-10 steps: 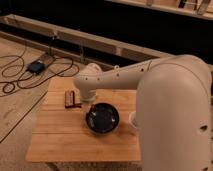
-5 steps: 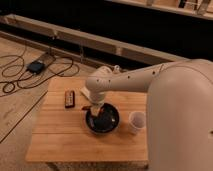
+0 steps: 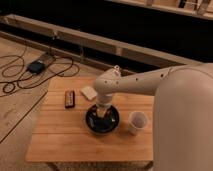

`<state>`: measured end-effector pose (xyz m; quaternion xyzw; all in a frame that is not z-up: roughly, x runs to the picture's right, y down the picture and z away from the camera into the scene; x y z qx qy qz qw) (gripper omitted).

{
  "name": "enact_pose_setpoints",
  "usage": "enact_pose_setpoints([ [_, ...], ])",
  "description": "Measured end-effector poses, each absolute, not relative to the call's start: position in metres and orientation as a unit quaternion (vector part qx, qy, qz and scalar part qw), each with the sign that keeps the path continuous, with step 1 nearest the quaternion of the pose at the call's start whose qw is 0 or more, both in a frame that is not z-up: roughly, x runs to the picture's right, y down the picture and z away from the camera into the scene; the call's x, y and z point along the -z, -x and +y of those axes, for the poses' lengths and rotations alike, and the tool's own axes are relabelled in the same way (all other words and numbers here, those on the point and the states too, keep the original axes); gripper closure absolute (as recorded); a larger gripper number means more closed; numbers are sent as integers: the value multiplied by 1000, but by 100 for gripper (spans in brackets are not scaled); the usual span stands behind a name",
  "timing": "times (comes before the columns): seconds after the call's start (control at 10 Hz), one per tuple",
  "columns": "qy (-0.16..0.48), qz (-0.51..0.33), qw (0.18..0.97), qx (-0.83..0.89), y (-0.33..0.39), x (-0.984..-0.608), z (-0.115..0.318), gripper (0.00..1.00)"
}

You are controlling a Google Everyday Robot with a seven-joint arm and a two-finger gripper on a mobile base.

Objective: Place the pepper in the ceramic bowl

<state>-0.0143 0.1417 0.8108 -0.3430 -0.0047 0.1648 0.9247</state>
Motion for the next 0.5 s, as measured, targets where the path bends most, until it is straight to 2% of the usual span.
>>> enact_pose_setpoints([
  [0.5,346,-4,924,-165,13,-811,143,20],
])
